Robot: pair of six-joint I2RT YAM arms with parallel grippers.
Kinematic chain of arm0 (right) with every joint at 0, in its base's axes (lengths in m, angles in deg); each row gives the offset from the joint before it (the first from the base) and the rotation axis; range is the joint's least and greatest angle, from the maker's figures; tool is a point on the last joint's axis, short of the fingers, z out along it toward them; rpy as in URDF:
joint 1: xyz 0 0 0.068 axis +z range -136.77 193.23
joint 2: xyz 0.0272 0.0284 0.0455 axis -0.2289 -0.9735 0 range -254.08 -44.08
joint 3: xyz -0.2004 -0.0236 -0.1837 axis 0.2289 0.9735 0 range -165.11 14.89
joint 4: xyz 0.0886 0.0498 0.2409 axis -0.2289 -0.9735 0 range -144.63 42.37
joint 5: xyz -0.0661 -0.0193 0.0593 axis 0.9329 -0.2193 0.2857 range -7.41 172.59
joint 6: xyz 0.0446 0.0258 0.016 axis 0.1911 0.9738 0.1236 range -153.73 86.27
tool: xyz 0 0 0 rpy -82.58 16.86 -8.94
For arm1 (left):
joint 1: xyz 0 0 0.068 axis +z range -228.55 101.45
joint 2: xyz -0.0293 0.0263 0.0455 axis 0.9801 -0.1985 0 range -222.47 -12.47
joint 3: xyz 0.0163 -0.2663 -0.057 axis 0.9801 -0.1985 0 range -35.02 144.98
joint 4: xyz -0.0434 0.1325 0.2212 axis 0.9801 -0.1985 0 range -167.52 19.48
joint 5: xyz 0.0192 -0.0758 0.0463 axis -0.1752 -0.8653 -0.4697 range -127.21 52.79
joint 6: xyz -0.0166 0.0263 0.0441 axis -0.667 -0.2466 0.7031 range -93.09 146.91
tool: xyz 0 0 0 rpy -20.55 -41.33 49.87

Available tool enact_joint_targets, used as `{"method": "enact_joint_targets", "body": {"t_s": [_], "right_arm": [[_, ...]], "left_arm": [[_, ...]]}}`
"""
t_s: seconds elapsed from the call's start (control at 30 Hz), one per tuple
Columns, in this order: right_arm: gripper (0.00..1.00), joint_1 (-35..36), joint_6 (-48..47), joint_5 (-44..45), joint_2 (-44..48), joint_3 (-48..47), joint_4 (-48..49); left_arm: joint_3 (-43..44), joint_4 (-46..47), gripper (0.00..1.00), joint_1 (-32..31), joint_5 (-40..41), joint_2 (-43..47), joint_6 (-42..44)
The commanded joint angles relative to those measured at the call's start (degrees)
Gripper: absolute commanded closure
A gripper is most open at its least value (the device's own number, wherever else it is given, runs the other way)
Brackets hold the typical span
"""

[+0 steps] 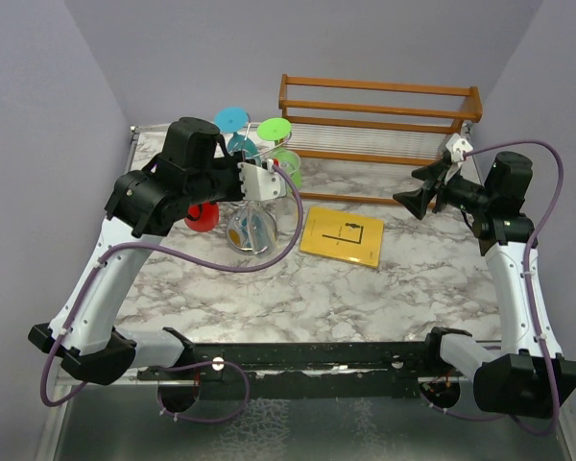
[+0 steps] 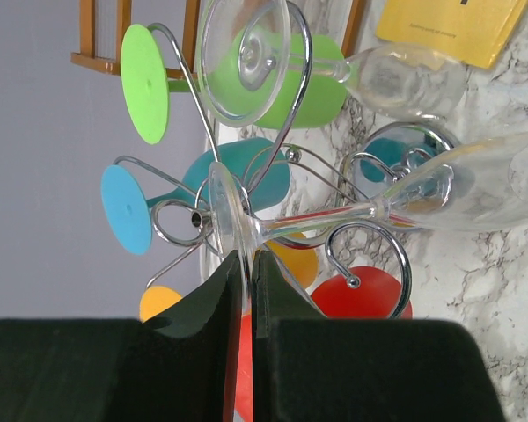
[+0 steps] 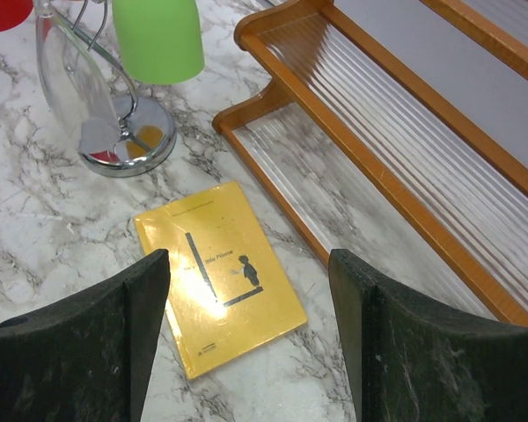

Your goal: Place the wine glass upside down on the wine glass rack

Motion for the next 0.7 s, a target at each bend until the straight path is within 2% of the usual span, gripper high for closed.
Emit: {"method": "enact_joint_targets", "body": {"t_s": [0.0,0.67], "right_arm": [[0.27,0.01,-0.68,-1.52,0.90,0.29,1.26],[0.27,0.01,-0.86,-1.49,0.74,0.46,1.12]], "left_arm": [[0.09,1.55,1.00,-0.30,3.47,0.39,1.09],[2.66,-3.84,1.00,-0.39,6.80,2.00,3.13]]}}
